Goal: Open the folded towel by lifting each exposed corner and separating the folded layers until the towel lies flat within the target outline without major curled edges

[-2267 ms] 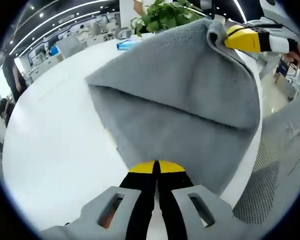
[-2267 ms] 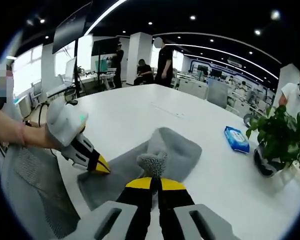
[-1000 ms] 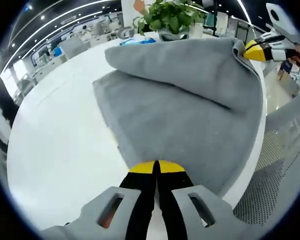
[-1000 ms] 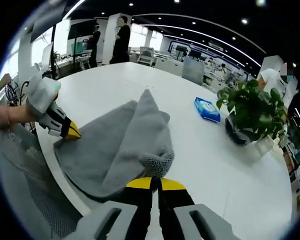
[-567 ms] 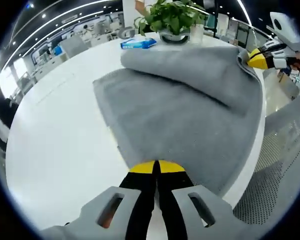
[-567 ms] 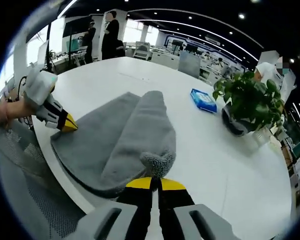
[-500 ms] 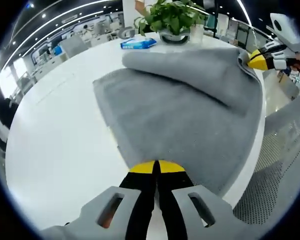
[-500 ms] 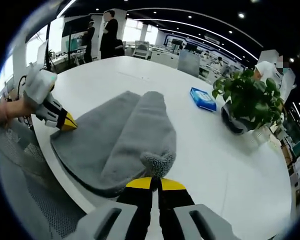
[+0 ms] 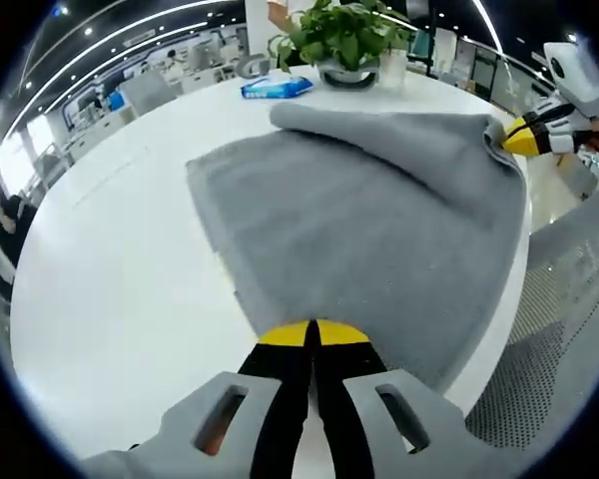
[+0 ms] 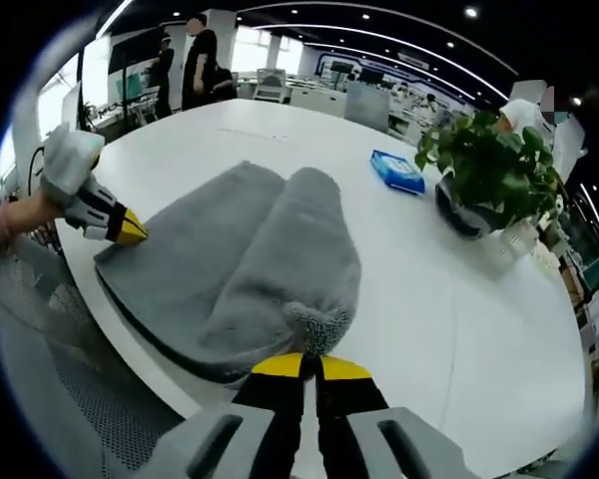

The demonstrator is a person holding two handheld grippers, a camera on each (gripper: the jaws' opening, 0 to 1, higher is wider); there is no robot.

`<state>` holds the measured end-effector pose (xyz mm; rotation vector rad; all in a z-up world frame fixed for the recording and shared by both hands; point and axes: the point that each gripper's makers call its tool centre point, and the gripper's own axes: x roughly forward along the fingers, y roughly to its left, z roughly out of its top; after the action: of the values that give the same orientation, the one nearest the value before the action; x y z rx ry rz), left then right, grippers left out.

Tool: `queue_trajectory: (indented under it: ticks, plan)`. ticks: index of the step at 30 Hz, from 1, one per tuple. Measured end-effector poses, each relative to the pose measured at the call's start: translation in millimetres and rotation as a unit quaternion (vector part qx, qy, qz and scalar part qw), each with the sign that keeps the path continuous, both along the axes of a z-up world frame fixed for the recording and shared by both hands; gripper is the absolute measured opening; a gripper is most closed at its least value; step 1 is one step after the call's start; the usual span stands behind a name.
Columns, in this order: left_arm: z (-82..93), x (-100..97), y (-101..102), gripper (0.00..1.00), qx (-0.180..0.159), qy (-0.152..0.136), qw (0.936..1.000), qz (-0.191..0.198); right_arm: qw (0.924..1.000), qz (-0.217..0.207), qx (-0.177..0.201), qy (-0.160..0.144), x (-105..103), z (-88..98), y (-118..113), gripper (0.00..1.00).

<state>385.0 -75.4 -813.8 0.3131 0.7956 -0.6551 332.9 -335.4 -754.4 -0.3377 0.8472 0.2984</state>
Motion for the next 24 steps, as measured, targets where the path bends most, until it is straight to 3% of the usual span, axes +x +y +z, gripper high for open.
queue_trajectory:
  ticks: [18,24]
  plan:
    - [-0.1,-0.4,-0.4,0.0,0.003,-0.002,1.0,-0.004,0.9947,-0.054,0.02,0.085,-33.6,-51.2,-21.2,0.0]
    - [0.1,-0.5,0.8,0.0,-0.013,-0.007,0.9998,-0.011,0.9933,-0.051,0.032,0.099,-43.5,-56.3,-26.7,0.04]
